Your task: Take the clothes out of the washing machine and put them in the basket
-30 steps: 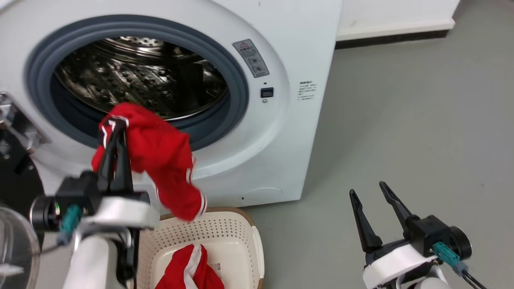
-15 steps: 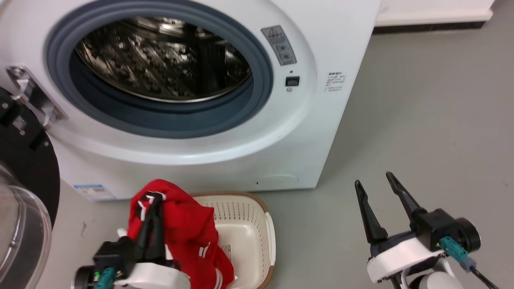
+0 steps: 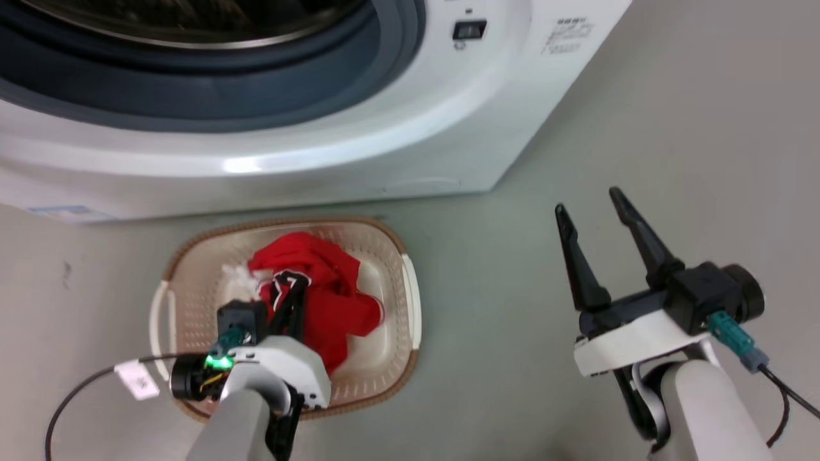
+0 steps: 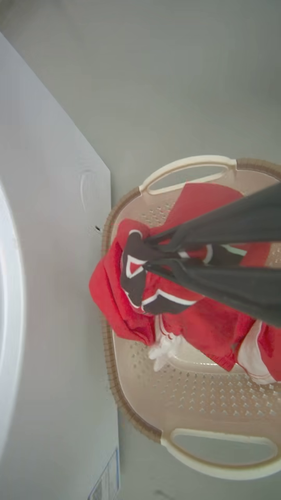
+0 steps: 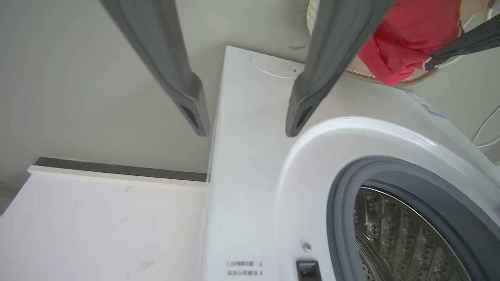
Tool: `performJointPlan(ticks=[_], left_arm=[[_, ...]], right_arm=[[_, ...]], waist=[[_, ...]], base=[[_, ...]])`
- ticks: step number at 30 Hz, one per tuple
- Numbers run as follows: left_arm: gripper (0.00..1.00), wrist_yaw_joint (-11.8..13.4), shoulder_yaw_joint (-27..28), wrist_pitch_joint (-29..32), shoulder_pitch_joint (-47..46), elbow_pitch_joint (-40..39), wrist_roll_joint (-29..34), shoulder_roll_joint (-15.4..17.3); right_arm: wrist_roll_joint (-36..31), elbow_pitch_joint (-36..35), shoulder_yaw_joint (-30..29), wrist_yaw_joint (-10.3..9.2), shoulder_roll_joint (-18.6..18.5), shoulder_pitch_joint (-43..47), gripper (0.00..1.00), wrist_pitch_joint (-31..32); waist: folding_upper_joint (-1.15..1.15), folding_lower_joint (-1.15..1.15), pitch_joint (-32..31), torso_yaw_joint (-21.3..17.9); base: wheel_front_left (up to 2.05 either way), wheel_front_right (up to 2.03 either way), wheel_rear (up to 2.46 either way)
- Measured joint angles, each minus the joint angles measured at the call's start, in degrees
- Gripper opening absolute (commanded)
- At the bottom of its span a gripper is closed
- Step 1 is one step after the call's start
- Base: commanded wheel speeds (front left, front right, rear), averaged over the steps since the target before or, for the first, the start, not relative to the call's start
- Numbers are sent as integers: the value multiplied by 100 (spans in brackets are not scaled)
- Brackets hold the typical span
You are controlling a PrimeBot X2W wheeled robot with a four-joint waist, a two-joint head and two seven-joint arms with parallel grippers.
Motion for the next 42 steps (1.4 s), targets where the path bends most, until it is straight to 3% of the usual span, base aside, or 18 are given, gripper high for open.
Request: performJointPlan(ticks=[9, 15, 18, 19, 20, 31, 42], left_arm=[[0, 111, 35, -19, -1752, 2157, 77, 3], [0, 332, 243, -19, -2140, 2910, -99, 124], [0, 328, 261, -19, -2170, 3014, -121, 175], [40, 339, 277, -19, -2161, 2999, -133, 170], [100, 359, 282, -19, -2131, 2958, -133, 170], [100, 290, 547, -19, -815, 1686, -131, 56], [100, 246, 794, -20, 211, -499, 244, -80]], right_arm=[[131, 47, 119, 0, -5, -636, 100, -64], [183, 12, 204, 0, -5, -856, 100, -65], [236, 35, 208, 0, -4, -899, 100, -65], [238, 66, 182, 0, -9, -896, 100, -65], [236, 92, 164, 0, -7, -891, 100, -66], [42, 452, -134, 0, -2, -269, 100, -69], [-279, 534, -458, 0, -2, 484, 100, -69]], waist=[[0, 0, 1342, -245], [0, 1, 1929, -398], [0, 1, 1976, -509], [0, 1, 1942, -525], [0, 0, 1894, -535], [0, 0, 470, -389], [0, -2, -1159, -35]], base=[[0, 0, 0], [0, 0, 0], [0, 0, 0], [0, 0, 0], [0, 0, 0], [0, 0, 0], [0, 0, 0]])
